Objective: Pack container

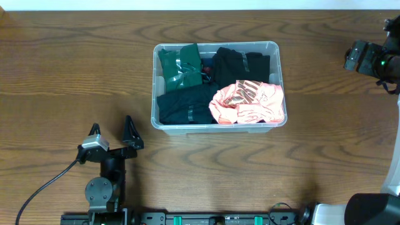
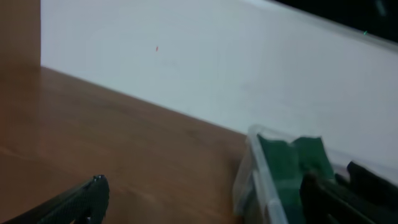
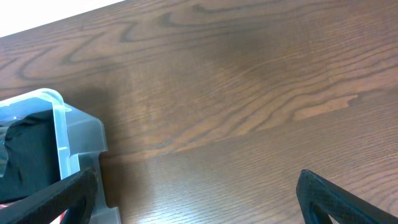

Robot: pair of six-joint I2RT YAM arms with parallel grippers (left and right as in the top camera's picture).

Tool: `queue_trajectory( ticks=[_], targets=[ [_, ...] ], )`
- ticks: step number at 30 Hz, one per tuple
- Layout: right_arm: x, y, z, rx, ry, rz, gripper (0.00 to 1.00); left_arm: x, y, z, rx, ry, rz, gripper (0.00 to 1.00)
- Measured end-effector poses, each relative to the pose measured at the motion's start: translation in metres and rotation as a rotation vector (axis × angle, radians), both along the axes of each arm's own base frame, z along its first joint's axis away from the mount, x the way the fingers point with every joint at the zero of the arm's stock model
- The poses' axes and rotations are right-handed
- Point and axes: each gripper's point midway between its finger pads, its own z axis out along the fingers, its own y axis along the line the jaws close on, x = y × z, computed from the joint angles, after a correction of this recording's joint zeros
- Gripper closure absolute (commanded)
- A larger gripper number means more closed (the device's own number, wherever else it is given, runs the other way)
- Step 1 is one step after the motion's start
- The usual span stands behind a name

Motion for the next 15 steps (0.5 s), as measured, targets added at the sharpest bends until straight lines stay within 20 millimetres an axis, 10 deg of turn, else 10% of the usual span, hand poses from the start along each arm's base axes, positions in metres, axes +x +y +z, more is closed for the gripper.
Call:
queue_trajectory(
  ticks=[15],
  targets=[
    [0.000,0.000,0.000,0.000,0.000,0.000,0.01,-0.005,-0.004,-0.032,0.076,0.143,-0.024,0.02]
  ],
)
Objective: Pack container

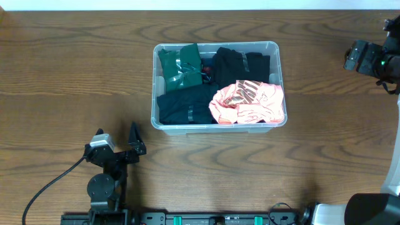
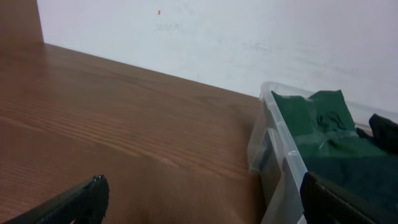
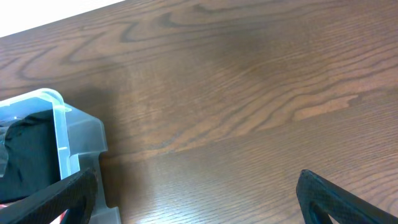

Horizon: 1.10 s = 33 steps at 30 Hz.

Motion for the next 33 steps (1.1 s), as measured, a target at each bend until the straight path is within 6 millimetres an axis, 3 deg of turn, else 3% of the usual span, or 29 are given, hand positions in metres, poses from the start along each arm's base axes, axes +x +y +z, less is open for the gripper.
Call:
queue_trajectory(
  ticks=[33],
  targets=[
    [0.0000,0.0000,0.0000,0.000,0.000,0.000,0.01,-0.0001,-0.0007,0.0004,0.021,0.002,-0.006,0.02]
  ],
)
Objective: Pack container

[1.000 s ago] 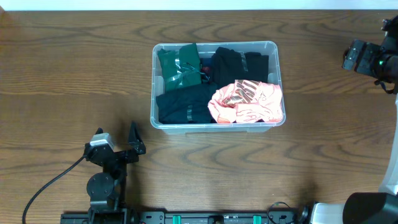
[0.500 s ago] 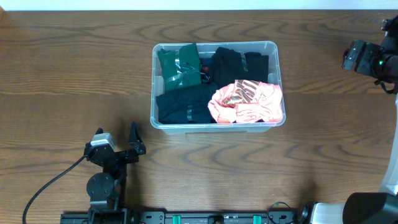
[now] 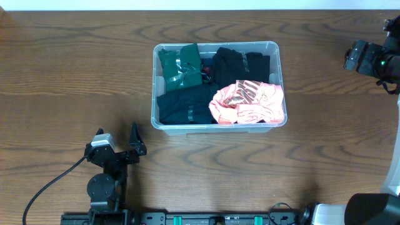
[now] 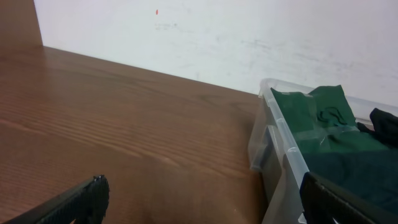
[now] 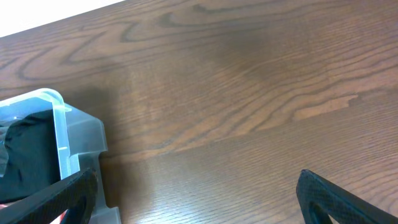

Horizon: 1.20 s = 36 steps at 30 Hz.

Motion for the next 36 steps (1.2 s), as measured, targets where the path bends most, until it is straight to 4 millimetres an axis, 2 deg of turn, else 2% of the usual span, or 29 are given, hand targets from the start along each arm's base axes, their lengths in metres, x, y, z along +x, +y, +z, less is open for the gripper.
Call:
queue_trajectory(
  ticks=[8,11,13,15,20,23,27,32,36],
  targets=[
    [0.000,0.002,0.000,0.000,0.001,0.004,0.01,0.000,0.000,0.000,0.000,0.000,0.000,0.02],
    [-0.001,0.012,0.003,-0.004,-0.003,0.026,0.01,0.000,0.000,0.000,0.000,0.000,0.000,0.02],
    [-0.003,0.025,0.012,-0.011,-0.024,0.057,0.01,0.000,0.000,0.000,0.000,0.000,0.000,0.02],
    [-0.008,0.046,0.028,-0.024,-0.068,0.104,0.01,0.000,0.000,0.000,0.000,0.001,0.000,0.02],
    [-0.035,0.093,0.068,-0.070,-0.200,0.231,0.01,0.000,0.000,0.000,0.000,0.002,0.000,0.02],
    [-0.049,0.100,0.082,-0.100,-0.297,0.253,0.01,0.000,0.000,0.000,0.000,0.002,0.000,0.02],
    [-0.050,0.103,0.094,-0.144,-0.516,0.265,0.01,0.000,0.000,0.000,0.000,0.003,0.000,0.02],
    [-0.062,0.111,0.085,-0.182,-0.756,0.292,0.01,0.000,0.000,0.000,0.000,0.003,0.000,0.02],
    [-0.082,0.116,0.064,-0.197,-0.872,0.304,0.01,0.000,0.000,0.000,0.000,0.003,0.000,0.02]
  ],
)
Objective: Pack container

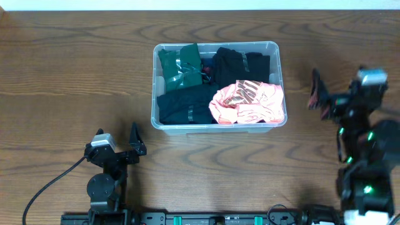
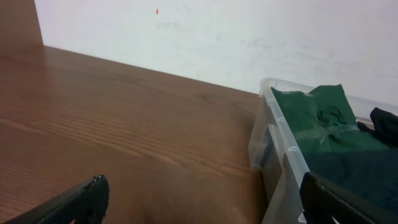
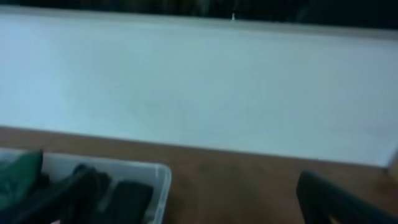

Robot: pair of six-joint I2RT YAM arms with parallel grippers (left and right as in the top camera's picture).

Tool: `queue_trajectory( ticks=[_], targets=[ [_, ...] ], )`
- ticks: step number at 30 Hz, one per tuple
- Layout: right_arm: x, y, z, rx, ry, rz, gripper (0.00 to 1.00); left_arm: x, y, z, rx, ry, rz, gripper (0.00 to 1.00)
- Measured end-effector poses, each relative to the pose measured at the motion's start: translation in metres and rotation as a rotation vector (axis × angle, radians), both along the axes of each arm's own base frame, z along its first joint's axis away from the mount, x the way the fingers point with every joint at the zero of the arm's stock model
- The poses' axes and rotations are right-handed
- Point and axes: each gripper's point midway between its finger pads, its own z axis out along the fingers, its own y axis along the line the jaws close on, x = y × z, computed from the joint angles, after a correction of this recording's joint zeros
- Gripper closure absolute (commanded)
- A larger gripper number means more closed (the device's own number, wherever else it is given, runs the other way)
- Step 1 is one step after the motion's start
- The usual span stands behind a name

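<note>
A clear plastic container [image 1: 215, 44] stands mid-table. It holds a green garment [image 1: 179, 65], black garments [image 1: 187, 103] and a pink printed garment [image 1: 247, 102] on top at its right. My left gripper [image 1: 116, 139] is low near the front edge, left of the container and apart from it, open and empty. The left wrist view shows the left gripper [image 2: 199, 208] facing the container's wall [image 2: 273, 134]. My right gripper [image 1: 336, 95] is just right of the container, open and empty. In the blurred right wrist view the right gripper [image 3: 199, 205] faces the container's corner [image 3: 158, 177].
Bare brown wood surrounds the container on all sides. A white wall [image 2: 217, 37] runs along the table's far edge. A black cable [image 1: 44, 187] trails from the left arm's base at the front left.
My right arm has moved from the far right edge of the table to a spot close beside the container's right side. The left arm and the clothes have not moved.
At first my left gripper stood open front left of the container, then sat a little lower and nearer the front edge, and has stayed there. The right arm stayed at the far right edge until now, when it stands by the container.
</note>
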Motion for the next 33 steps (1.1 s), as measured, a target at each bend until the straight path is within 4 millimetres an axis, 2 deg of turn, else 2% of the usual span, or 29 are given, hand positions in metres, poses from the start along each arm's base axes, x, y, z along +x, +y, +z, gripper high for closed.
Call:
queue_trajectory(
  ticks=[4,9,14,19,21,33],
  targets=[
    [-0.022,0.004,-0.037,0.006,-0.045,0.012,0.01,0.000,0.000,0.000,0.000,0.000,0.000,0.02],
    [-0.038,0.010,-0.079,0.019,-0.067,0.030,0.01,0.000,0.000,0.000,0.000,0.000,0.000,0.02],
    [-0.048,0.013,-0.119,0.023,-0.061,0.039,0.01,0.000,0.000,0.000,0.000,0.000,0.000,0.02],
    [-0.051,0.017,-0.150,0.026,-0.026,0.048,0.01,0.000,0.000,0.000,0.000,0.000,0.000,0.02],
    [-0.051,0.014,-0.155,0.027,-0.015,0.029,0.01,0.000,0.000,0.000,0.000,0.000,0.000,0.02],
    [-0.058,0.008,-0.156,0.026,-0.017,-0.005,0.01,0.000,0.000,0.000,0.000,0.000,0.000,0.02]
  ],
)
